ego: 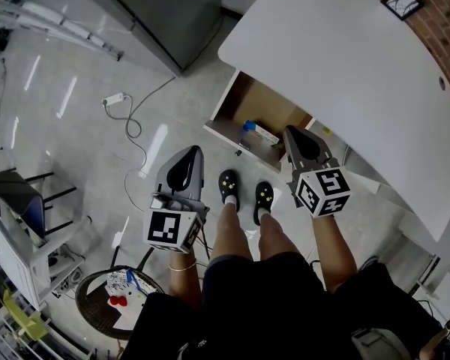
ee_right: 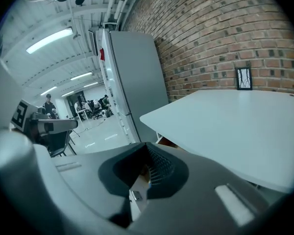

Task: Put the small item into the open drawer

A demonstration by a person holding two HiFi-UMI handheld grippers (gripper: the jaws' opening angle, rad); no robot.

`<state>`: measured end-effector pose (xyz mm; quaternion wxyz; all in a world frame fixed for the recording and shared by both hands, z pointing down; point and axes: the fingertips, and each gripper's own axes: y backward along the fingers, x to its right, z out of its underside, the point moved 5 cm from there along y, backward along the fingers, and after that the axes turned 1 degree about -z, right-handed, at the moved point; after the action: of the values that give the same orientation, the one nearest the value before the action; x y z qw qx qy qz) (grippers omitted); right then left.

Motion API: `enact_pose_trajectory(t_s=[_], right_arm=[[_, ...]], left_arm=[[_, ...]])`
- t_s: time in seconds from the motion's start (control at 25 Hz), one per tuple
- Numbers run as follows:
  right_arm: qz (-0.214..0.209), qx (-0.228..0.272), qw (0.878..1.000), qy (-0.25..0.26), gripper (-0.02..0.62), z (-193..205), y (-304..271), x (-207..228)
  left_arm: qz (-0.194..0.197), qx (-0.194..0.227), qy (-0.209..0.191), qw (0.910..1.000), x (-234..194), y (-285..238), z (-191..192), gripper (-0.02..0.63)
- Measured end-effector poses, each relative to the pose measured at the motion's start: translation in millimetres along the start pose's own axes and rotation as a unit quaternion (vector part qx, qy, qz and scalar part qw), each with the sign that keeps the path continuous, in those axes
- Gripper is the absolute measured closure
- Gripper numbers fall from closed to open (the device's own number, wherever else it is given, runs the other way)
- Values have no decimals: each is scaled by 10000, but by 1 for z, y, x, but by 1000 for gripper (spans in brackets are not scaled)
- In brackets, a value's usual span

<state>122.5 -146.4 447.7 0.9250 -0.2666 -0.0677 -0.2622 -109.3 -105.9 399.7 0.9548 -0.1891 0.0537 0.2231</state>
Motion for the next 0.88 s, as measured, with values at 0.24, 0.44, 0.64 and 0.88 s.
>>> enact_pose_trajectory(t_s=[0.24, 0.44, 0.64, 0.88], right_arm=[[-11, 186, 9998, -90, 583, -17, 16, -6], [-12, 355, 9993, -107, 583, -30, 31, -9], [-36, 456, 9989, -71, 583, -40, 44, -14], [-83, 553, 9984, -37, 584, -52, 60, -19]], left_arm=[[45, 78, -101, 9999, 7, 8, -14, 609], [97, 102, -196, 9997, 17, 15, -25, 609], [176, 93, -333, 9992, 26, 22, -35, 609], [226, 118, -416, 9988, 37, 30, -47, 609]])
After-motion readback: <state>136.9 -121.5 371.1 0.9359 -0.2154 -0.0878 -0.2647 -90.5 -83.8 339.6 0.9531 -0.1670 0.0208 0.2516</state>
